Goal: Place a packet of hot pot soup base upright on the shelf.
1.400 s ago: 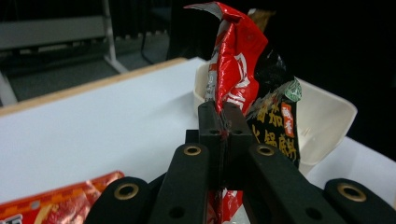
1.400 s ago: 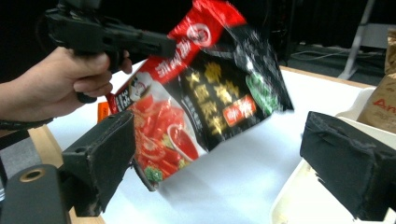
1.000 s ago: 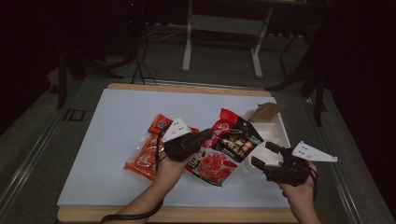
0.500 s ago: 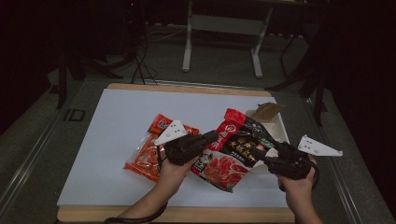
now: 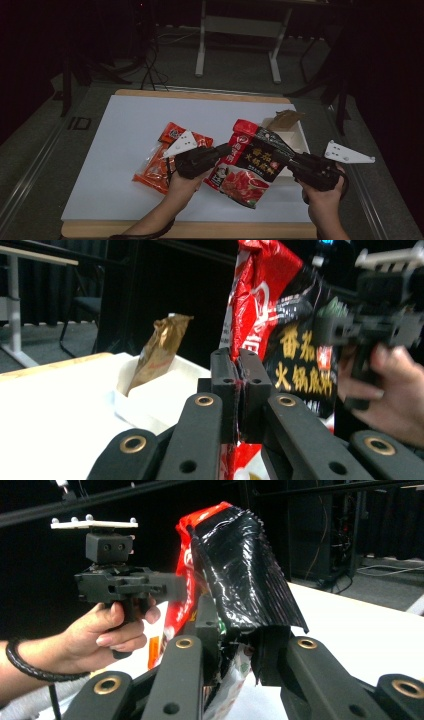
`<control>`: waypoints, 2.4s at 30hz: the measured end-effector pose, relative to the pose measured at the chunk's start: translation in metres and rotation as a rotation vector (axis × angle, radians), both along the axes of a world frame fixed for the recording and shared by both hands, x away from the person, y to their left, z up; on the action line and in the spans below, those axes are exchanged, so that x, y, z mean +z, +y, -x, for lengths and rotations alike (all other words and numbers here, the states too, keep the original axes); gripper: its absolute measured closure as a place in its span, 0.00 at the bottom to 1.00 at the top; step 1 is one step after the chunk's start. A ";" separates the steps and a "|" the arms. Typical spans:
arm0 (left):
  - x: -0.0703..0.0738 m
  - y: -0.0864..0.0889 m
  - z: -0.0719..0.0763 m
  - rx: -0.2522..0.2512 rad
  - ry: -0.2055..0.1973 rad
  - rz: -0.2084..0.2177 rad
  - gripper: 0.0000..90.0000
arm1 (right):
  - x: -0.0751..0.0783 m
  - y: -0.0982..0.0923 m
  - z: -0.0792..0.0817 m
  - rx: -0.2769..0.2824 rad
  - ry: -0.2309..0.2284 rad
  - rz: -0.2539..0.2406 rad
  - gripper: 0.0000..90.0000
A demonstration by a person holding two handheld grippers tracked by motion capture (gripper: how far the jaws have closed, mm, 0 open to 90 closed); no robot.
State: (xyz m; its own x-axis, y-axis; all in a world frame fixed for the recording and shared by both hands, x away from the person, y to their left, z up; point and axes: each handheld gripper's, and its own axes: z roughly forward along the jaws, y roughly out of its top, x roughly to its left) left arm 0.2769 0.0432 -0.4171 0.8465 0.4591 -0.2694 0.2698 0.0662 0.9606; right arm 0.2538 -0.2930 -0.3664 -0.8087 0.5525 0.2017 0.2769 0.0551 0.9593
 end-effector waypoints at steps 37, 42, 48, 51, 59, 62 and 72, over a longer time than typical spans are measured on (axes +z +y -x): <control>-0.023 0.063 0.021 0.062 0.016 -0.158 0.01 | 0.060 -0.026 -0.049 0.004 -0.145 0.131 0.85; -0.031 0.082 0.030 0.080 0.019 -0.178 0.01 | 0.060 -0.034 -0.062 -0.016 -0.160 0.149 0.85; -0.040 0.096 0.040 0.093 0.040 -0.200 0.01 | 0.059 -0.043 -0.072 -0.022 -0.181 0.160 0.85; -0.046 0.101 0.048 0.094 0.044 -0.237 0.01 | 0.060 -0.048 -0.079 -0.037 -0.207 0.171 0.85; -0.064 0.109 0.058 0.142 0.028 -0.299 0.01 | 0.057 -0.056 -0.092 -0.077 -0.242 0.175 0.85; -0.070 0.112 0.060 0.153 0.040 -0.308 0.01 | 0.055 -0.059 -0.095 -0.084 -0.273 0.167 0.85; -0.083 0.122 0.071 0.167 0.069 -0.294 0.01 | 0.043 -0.065 -0.120 -0.088 -0.253 0.211 0.85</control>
State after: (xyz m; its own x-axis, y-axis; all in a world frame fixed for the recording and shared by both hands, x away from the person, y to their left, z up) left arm 0.2060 0.1654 -0.4999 0.7376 0.6561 -0.1595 0.3440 -0.1619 0.9249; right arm 0.3734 -0.3584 -0.3231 -0.7660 0.6304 -0.1255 0.0443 0.2465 0.9681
